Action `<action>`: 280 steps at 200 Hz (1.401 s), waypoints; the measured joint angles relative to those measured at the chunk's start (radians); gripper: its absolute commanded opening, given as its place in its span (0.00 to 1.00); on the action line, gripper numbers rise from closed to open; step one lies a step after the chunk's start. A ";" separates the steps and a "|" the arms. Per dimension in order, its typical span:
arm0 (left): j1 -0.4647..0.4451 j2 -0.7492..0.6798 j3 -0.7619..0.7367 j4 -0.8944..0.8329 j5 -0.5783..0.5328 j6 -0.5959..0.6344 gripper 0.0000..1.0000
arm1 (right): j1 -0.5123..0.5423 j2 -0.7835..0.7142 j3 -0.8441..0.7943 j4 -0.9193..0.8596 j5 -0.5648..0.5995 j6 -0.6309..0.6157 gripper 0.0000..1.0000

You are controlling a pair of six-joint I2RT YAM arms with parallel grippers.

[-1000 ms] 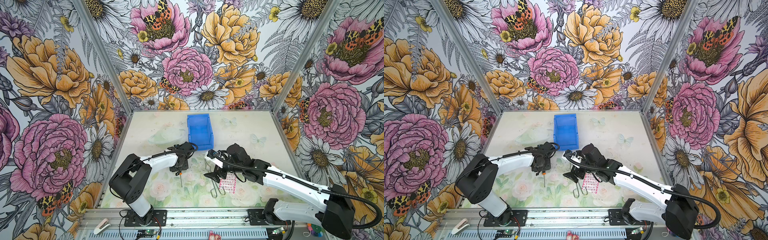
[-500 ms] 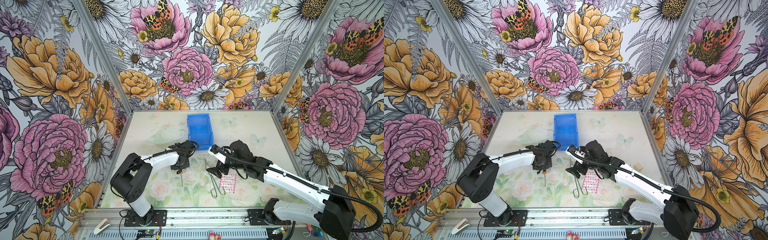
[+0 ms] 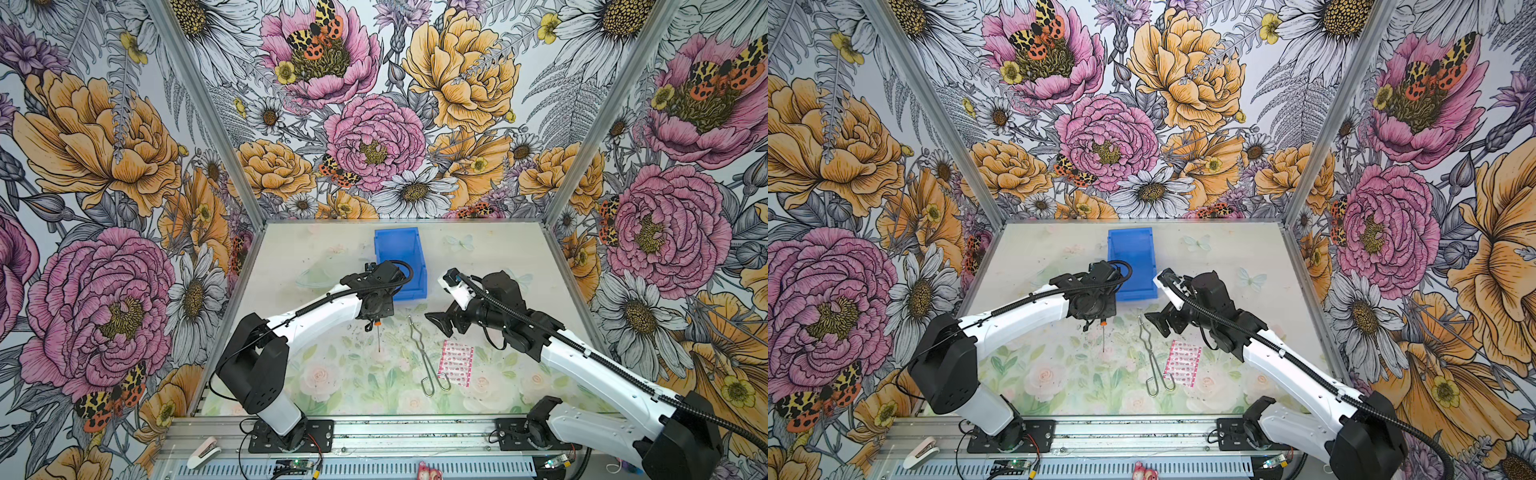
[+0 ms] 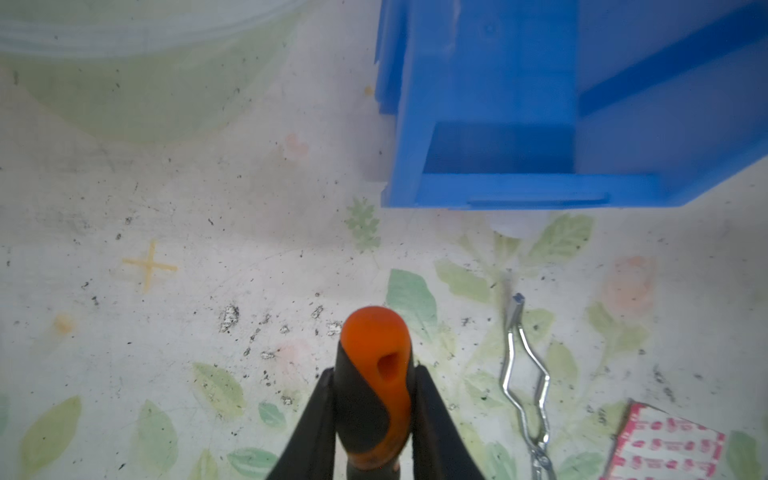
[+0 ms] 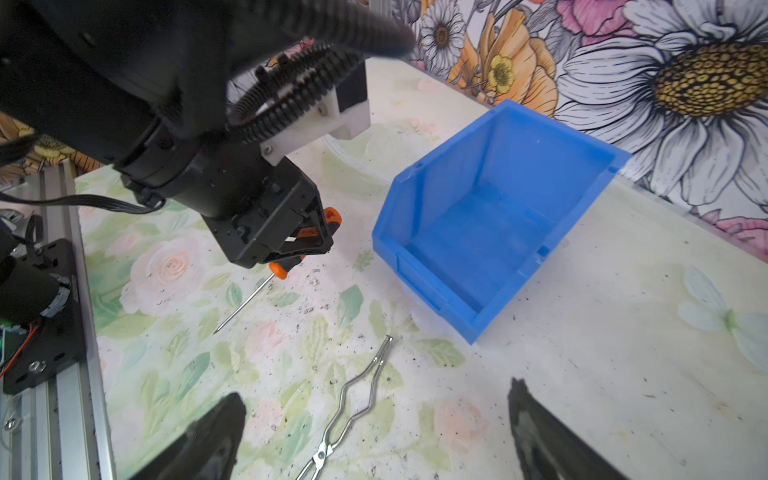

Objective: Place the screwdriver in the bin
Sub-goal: 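Lift the screwdriver with the left gripper and carry it over the blue bin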

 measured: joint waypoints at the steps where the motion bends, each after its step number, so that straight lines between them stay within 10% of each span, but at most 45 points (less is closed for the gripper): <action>1: 0.000 0.001 0.005 0.000 0.000 0.002 0.00 | -0.002 -0.001 -0.001 0.001 0.000 0.001 1.00; 132: 0.067 0.552 0.747 -0.035 -0.003 0.052 0.00 | -0.096 -0.050 -0.060 0.029 -0.023 0.069 1.00; 280: 0.108 0.773 0.922 -0.040 -0.047 0.053 0.00 | -0.103 -0.051 -0.070 0.032 -0.015 0.068 0.99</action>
